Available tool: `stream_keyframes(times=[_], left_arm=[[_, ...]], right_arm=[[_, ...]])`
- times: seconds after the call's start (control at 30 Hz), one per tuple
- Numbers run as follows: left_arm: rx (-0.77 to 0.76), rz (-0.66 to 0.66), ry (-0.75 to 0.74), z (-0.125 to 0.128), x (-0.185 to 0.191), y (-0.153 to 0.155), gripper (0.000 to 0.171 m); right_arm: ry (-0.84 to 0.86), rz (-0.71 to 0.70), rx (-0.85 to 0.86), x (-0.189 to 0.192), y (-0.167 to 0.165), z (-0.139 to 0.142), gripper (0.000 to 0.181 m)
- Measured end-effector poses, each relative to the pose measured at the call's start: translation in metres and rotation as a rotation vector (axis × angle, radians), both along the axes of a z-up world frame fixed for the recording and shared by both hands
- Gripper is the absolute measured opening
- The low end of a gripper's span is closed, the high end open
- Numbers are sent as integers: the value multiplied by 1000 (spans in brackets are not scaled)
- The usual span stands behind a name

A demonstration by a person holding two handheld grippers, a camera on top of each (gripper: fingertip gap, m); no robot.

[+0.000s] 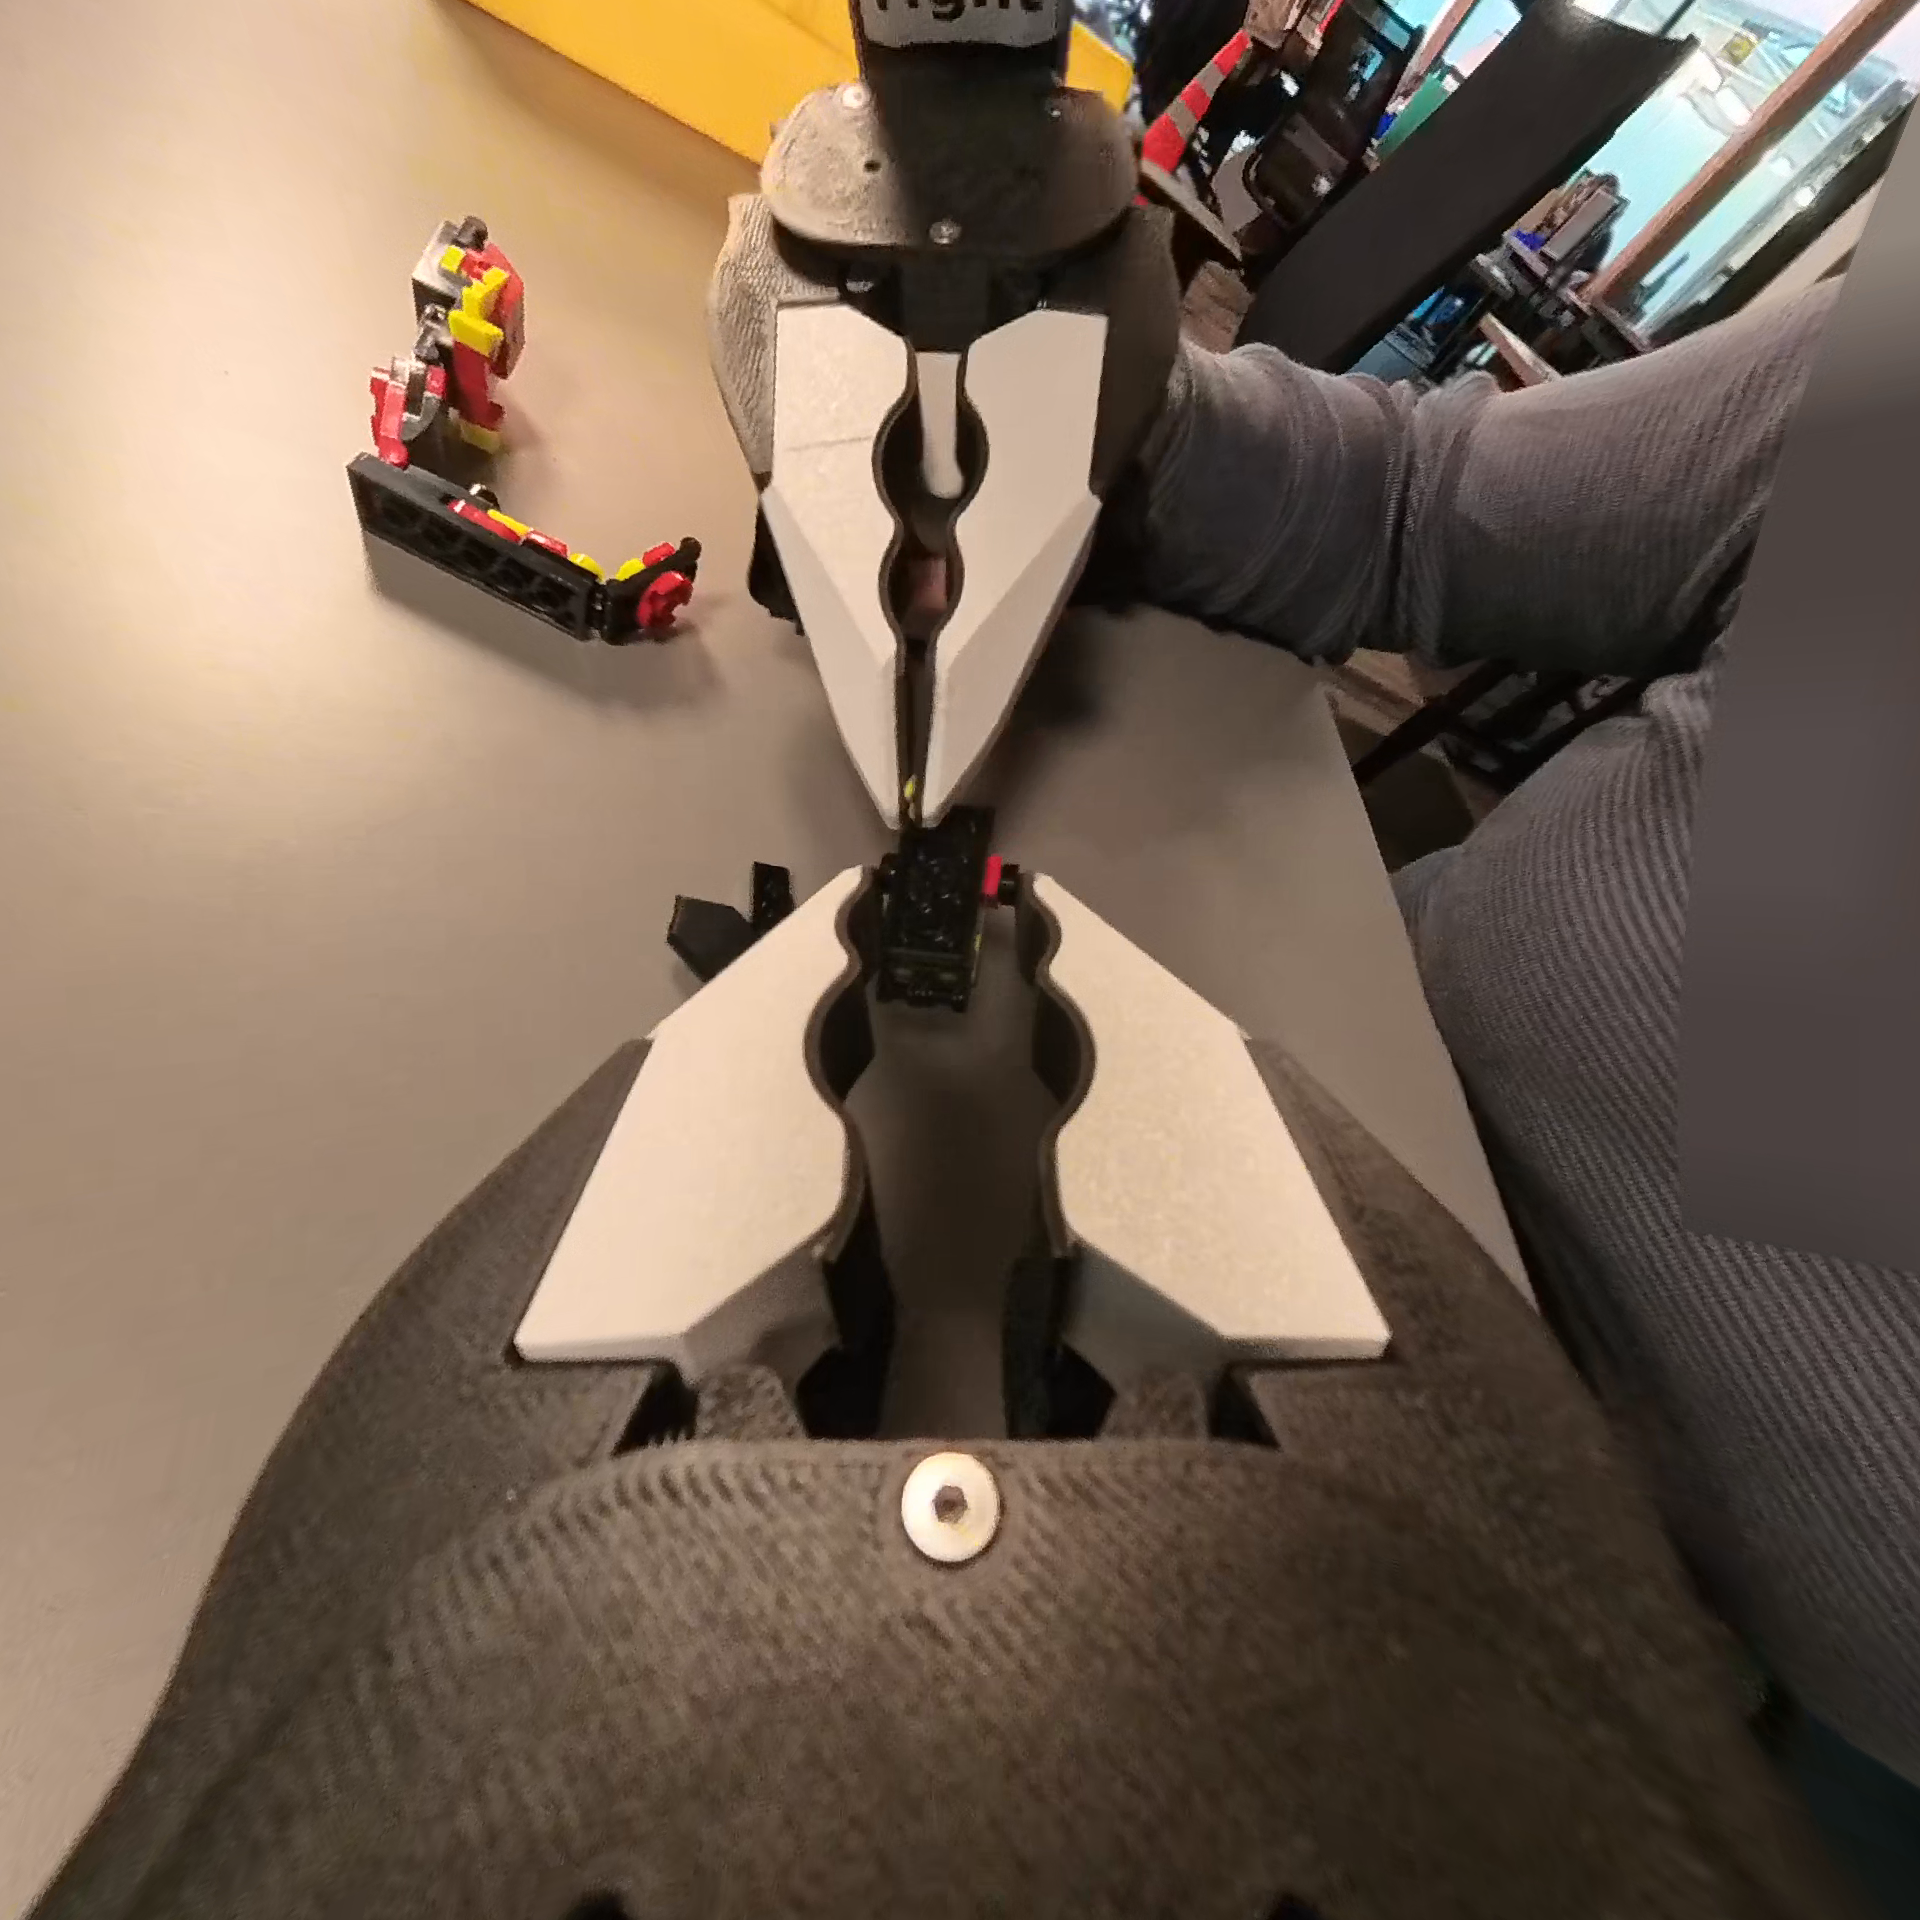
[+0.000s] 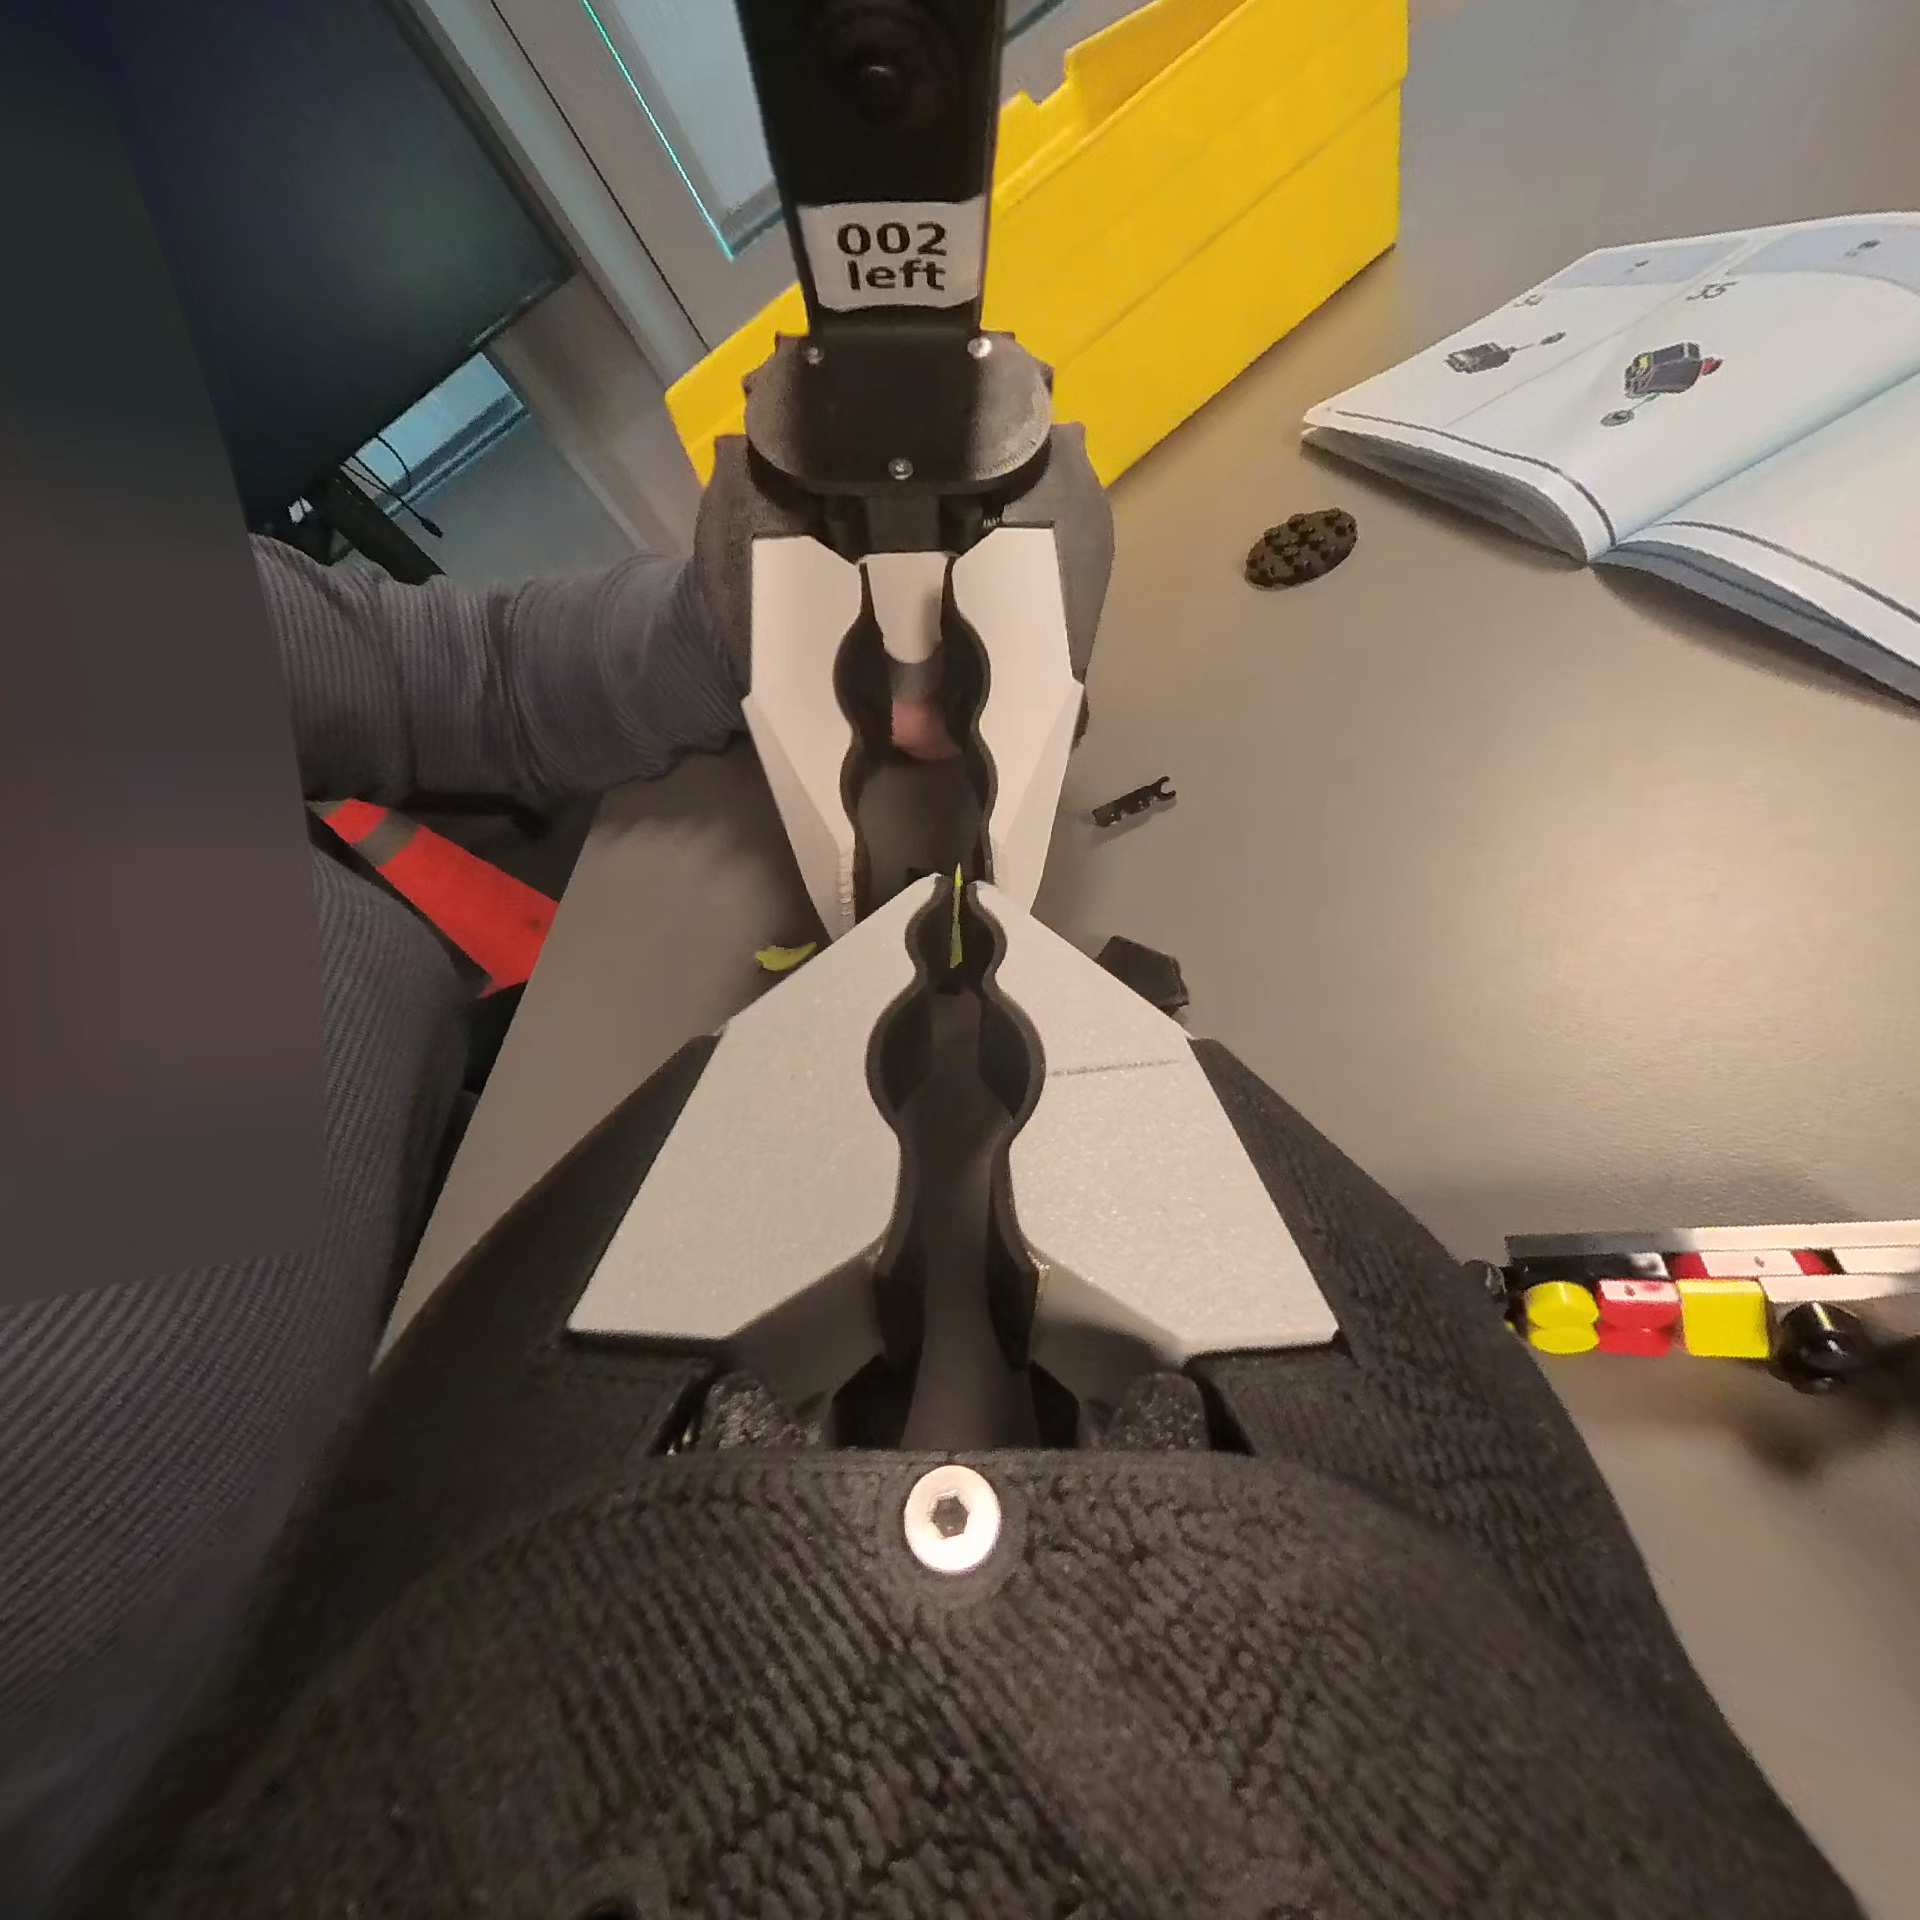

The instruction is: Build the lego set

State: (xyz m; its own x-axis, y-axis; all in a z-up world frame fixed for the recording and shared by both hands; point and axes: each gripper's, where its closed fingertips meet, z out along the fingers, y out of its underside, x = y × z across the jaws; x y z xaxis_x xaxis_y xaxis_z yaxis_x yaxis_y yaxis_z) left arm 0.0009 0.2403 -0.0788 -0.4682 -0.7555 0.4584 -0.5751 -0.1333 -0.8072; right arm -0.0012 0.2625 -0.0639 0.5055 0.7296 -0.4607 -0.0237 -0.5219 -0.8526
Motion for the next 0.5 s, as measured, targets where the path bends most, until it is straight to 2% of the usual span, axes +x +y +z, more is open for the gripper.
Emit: stream_keyframes(times=[0.23,0.5], left_arm=[[116,32,-47,-1,1,-1,24],[118,18,-29,-4,1,-2,24]], right_arm=[[57,-8,-18,0,-3,4,0],[93,-109,24,8,4,11,0]])
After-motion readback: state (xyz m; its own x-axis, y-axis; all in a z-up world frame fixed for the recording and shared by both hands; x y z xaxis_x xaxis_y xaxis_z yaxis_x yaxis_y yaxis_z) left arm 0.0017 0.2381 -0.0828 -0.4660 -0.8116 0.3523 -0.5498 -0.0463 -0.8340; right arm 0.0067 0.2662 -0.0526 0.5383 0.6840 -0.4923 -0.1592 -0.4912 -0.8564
